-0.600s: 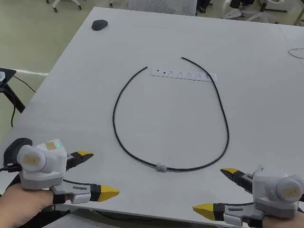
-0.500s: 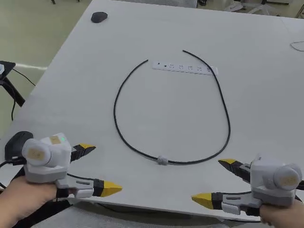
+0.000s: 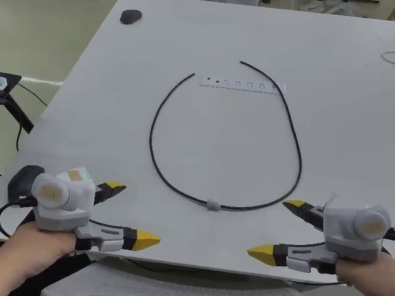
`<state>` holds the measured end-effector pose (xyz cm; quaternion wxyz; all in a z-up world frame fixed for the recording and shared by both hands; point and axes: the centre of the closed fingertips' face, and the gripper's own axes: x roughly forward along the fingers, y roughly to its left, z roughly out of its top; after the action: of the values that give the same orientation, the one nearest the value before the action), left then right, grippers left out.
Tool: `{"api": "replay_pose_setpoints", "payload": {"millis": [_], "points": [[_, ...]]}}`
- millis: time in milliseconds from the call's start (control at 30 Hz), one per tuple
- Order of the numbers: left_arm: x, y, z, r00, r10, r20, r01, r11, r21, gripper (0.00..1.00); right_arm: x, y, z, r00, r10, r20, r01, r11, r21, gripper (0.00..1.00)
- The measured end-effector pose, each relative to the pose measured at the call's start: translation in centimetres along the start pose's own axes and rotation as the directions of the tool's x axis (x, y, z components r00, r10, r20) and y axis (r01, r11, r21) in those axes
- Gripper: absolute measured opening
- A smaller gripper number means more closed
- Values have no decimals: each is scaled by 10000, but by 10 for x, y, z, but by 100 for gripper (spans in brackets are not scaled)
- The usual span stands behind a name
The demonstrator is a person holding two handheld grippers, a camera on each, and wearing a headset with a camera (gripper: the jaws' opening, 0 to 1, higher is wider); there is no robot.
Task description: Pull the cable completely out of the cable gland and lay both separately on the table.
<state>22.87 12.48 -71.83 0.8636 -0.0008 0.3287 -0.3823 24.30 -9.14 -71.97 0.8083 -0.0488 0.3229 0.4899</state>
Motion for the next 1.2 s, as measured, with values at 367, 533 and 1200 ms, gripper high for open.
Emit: {"api": "replay_pose_setpoints", "payload": {"millis": [367, 533, 1200], "points": [[2, -1, -2, 9999, -114, 9, 114, 9999, -38, 90, 12, 0, 9, 9999, 68, -85, -68, 9999, -76, 89], [2, -2, -3, 9997, -199, -124, 198, 9998, -61, 89, 19, -1, 9, 9997, 124, -205, -126, 9999, -105, 89], [2, 5, 5, 9995, -296, 49, 296, 9995, 87, 86, 39, -5, 17, 9978, 250, -606, -272, 9990, -354, 86]]}}
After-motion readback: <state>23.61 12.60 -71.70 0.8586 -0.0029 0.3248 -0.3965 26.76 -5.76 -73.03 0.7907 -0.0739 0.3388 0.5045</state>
